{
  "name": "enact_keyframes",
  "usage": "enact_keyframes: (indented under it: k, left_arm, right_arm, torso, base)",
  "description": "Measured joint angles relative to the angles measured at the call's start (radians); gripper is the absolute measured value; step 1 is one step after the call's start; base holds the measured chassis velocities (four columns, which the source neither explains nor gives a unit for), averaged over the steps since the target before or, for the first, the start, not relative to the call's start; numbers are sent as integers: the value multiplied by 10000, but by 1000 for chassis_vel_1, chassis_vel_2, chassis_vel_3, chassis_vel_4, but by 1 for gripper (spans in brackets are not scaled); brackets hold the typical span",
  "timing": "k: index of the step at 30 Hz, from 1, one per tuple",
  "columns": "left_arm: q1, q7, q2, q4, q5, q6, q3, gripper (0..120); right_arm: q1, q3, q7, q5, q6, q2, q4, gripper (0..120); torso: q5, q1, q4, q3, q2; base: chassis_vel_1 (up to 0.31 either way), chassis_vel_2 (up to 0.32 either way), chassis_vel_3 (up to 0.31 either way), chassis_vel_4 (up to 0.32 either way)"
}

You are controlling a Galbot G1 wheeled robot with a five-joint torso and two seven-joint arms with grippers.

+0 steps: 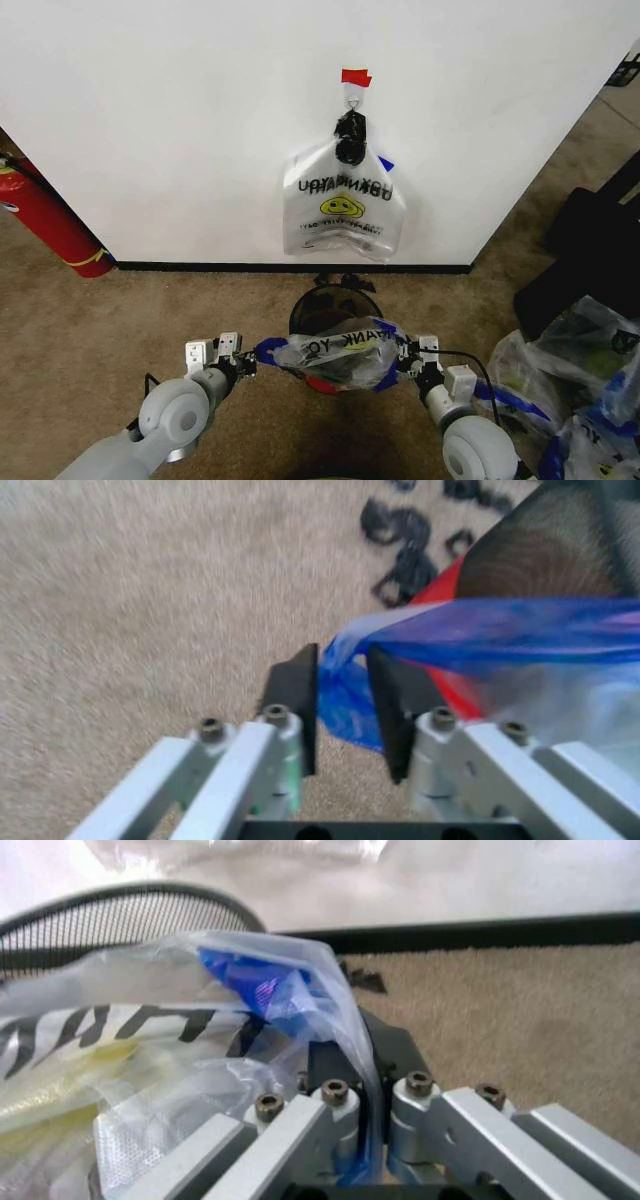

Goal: Pick up the garbage bag from the wall and place it over the trash bin.

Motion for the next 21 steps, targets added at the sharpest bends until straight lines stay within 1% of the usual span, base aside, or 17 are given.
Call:
enact_keyframes:
  k: [1, 3, 4, 5, 7, 9, 10, 11, 12, 15, 16, 17, 18, 19, 21]
  left_arm:
    - [110, -85, 57, -229, -25, 59, -191, 30]
    - [146, -112, 73, -299, -33, 76, -248, 31]
    - [243, -175, 118, -474, -56, 127, -391, 34]
    - [412, -287, 187, -762, -90, 204, -619, 41]
    - [723, -419, 281, -1198, -154, 265, -976, 49]
    - [981, -521, 315, -1495, -217, 312, -1266, 59]
    - [981, -521, 315, -1495, -217, 312, -1266, 59]
    - [1053, -555, 320, -1592, -261, 344, -1374, 63]
    - [1162, -626, 321, -1742, -380, 414, -1559, 68]
    - [1429, -774, 322, -2037, -620, 567, -1891, 78]
    - [1522, -800, 322, -2127, -651, 589, -1965, 83]
    - [1522, -800, 322, -2127, -651, 589, -1965, 83]
    - [1627, -823, 321, -2222, -678, 613, -2043, 86]
    - [1656, -826, 322, -2247, -685, 618, -2062, 88]
    - [1978, -830, 320, -2564, -732, 668, -2265, 98]
  right_arm:
    - [-64, 95, -40, -35, 105, -12, 61, 4]
    - [-83, 123, -49, -44, 140, -16, 78, 4]
    - [-134, 202, -77, -74, 231, -29, 121, 8]
    - [-201, 320, -134, -127, 361, -53, 181, 11]
    - [-292, 452, -283, -250, 586, -95, 209, 19]
    - [-325, 525, -427, -388, 827, -88, 173, 26]
    - [-325, 525, -427, -388, 827, -88, 173, 26]
    - [-329, 529, -453, -390, 890, -62, 157, 31]
    - [-328, 527, -484, -388, 969, -6, 140, 36]
    - [-335, 507, -652, -511, 1109, 40, 25, 48]
    - [-348, 517, -737, -579, 1129, 40, -17, 51]
    - [-348, 517, -737, -579, 1129, 40, -17, 51]
    - [-380, 547, -901, -633, 1155, 30, -69, 56]
    - [-384, 552, -929, -639, 1160, 28, -77, 56]
    - [-477, 721, -1715, -610, 1311, -46, -209, 69]
  torso:
    - [1, 0, -1, 0, 0]
    - [2, 0, -1, 0, 0]
    - [1, 0, -1, 0, 0]
    - [0, 0, -2, 0, 0]
    - [2, 0, -1, 0, 0]
    - [0, 0, 0, 0, 0]
    - [0, 0, 0, 0, 0]
    - [-1, 0, -1, 0, 0]
    - [1, 0, -2, 0, 0]
    - [0, 0, -2, 0, 0]
    - [1, 0, -1, -1, 0]
    - [1, 0, -1, -1, 0]
    - [1, 0, 0, 0, 0]
    - [1, 0, 0, 0, 0]
    - [0, 0, -1, -1, 0]
  base:
    - [0, 0, 0, 0]
    - [0, 0, 0, 0]
    - [0, 0, 0, 0]
    - [0, 0, 0, 0]
    - [0, 0, 0, 0]
    - [0, 0, 0, 0]
    - [0, 0, 0, 0]
    - [0, 0, 0, 0]
    - [0, 0, 0, 0]
    - [0, 0, 0, 0]
    - [0, 0, 0, 0]
    - [0, 0, 0, 0]
    - [0, 0, 0, 0]
    - [0, 0, 0, 0]
    - [0, 0, 0, 0]
